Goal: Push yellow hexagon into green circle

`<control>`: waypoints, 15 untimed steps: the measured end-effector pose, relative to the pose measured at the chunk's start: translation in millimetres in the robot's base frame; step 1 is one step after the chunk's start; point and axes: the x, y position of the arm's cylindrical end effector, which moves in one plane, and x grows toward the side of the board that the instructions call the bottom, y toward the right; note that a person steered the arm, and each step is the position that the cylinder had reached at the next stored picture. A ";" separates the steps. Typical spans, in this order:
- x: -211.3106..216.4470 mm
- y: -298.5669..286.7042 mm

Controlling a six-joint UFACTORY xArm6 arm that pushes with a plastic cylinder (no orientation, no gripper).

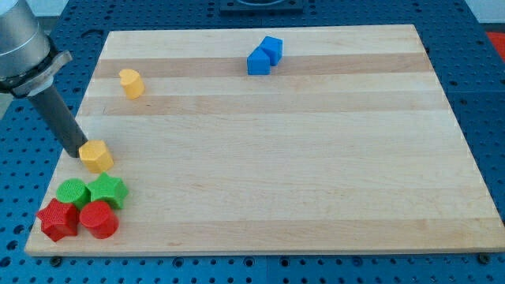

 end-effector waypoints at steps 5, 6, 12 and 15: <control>-4.7 19.9; -3.6 15.7; 0.2 46.1; -1.2 33.7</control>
